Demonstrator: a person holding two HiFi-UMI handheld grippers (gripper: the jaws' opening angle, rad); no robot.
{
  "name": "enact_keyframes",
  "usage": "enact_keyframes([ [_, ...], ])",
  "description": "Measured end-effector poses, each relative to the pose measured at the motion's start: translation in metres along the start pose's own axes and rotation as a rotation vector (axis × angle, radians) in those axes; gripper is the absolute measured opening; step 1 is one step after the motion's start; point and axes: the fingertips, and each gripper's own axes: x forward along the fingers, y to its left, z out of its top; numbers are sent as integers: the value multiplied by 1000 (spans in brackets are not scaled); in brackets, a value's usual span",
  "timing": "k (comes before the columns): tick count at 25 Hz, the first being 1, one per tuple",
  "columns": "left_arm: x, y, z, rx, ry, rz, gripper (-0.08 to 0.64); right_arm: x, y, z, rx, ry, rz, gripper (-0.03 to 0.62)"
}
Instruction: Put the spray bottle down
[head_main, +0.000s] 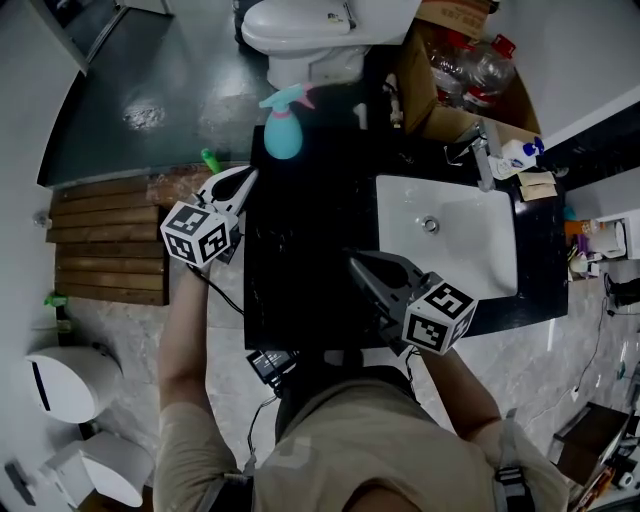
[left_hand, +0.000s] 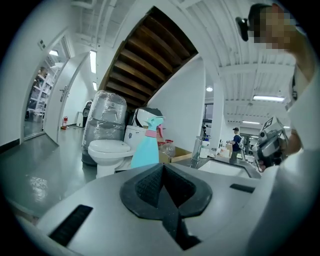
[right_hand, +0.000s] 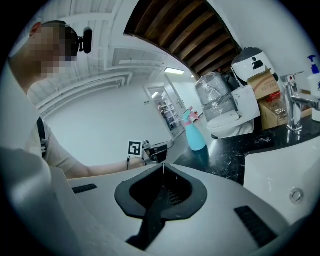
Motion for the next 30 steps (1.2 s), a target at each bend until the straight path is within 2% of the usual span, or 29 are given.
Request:
enact_keyframes([
  [7, -7, -33, 9, 49, 25, -7, 11, -13, 19, 6, 2, -36, 39, 21],
  [13, -4, -79, 15, 189, 53, -26, 9, -25, 27, 4, 14, -54, 51, 21],
  [20, -8, -109, 20, 187, 52, -86, 9, -35, 40, 9, -2, -83, 67, 21],
  [30, -16, -124, 26, 183, 47, -50, 9, -43, 51, 14, -103, -99, 61, 20],
])
